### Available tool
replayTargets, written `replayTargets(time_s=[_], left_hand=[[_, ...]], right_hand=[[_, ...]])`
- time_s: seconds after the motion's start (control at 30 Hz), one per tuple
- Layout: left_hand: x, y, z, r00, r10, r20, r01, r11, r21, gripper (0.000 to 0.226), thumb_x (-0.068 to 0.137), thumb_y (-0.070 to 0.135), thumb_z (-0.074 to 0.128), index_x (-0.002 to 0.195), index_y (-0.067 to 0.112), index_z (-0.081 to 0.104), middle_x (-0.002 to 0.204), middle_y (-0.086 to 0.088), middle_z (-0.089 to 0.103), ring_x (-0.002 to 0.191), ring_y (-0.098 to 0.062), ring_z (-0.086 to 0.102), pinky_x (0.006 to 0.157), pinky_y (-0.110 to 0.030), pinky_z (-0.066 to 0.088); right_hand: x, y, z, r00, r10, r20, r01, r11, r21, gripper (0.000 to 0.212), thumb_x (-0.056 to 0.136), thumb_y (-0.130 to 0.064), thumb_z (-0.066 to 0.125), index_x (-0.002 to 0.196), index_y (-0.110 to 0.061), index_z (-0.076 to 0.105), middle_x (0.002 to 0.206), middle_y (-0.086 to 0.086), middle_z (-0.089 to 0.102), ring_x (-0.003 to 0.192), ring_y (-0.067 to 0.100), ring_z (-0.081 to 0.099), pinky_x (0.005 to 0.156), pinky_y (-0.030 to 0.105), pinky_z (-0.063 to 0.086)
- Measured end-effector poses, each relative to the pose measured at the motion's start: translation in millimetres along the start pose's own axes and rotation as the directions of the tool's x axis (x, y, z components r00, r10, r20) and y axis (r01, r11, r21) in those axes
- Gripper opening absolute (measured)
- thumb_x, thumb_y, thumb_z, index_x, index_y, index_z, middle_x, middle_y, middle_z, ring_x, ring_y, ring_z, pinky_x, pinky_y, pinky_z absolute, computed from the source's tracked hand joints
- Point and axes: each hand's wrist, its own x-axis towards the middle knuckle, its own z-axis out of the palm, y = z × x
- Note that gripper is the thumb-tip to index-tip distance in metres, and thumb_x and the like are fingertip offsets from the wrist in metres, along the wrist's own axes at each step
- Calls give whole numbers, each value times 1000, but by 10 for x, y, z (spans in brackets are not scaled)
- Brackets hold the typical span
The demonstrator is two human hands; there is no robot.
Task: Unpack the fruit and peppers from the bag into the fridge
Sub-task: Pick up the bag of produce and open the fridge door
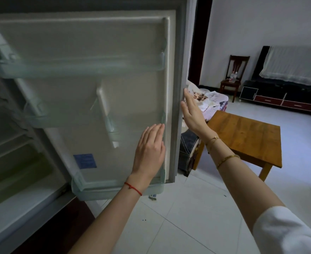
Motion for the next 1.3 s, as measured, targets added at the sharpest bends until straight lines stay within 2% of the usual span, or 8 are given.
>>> replayTargets(time_s=[0.07,0.3,0.47,0.7,0.87,1.07,1.17,1.3], left_hand=[[118,5,97,1000,-29,11,29,999,14,52,92,13,43,143,5,42,144,-12,50,134,-24,45,117,-40,31],[537,-27,438,992,-122,14,121,989,90,52,94,14,44,145,6,39,146,-11,46,137,-23,41,119,-38,27],[763,21,627,977,-208,-39,211,971,116,50,92,9,49,141,5,45,141,-12,51,133,-25,46,118,-38,29],[779,83,693,957,-267,-114,277,957,83,44,92,8,52,135,5,53,137,-9,57,131,-21,49,118,-35,28],[724,149,652,958,-267,-106,277,957,87,45,93,10,51,138,5,49,141,-9,52,136,-19,42,120,-34,24],[627,305,583,946,-311,-90,321,938,135,49,95,13,48,143,6,42,149,-9,43,144,-18,30,122,-36,18],[528,400,513,929,-354,-110,367,918,148,50,95,15,48,144,6,41,150,-9,41,145,-20,30,122,-36,18],[256,533,321,871,-465,-158,484,868,113,49,94,18,49,142,8,44,146,-8,45,138,-21,38,117,-34,30]], right_hand=[[184,94,33,1000,-19,16,19,1000,12,55,105,-36,29,156,-16,17,163,1,18,151,13,13,124,39,15],[753,367,125,994,-66,91,60,996,68,53,105,-32,30,154,-12,22,160,5,25,149,15,20,123,36,15],[1050,594,169,978,-144,150,130,986,101,55,105,-31,30,154,-9,20,161,7,23,149,15,19,123,35,14],[1058,839,210,959,-244,145,218,960,176,56,106,-33,30,156,-13,16,163,4,18,151,13,14,124,41,15],[1001,843,189,958,-250,143,213,949,231,60,104,-37,33,156,-14,15,163,3,16,151,13,13,124,42,16],[838,820,55,947,-280,159,244,946,216,61,104,-36,37,156,-15,13,164,3,12,151,12,8,124,39,12],[657,791,-15,942,-303,143,270,940,210,59,103,-33,42,154,-13,20,162,4,20,150,14,15,124,37,16],[327,723,-82,924,-347,160,315,929,196,56,100,-34,47,149,-11,31,151,7,38,142,19,31,119,41,27]])
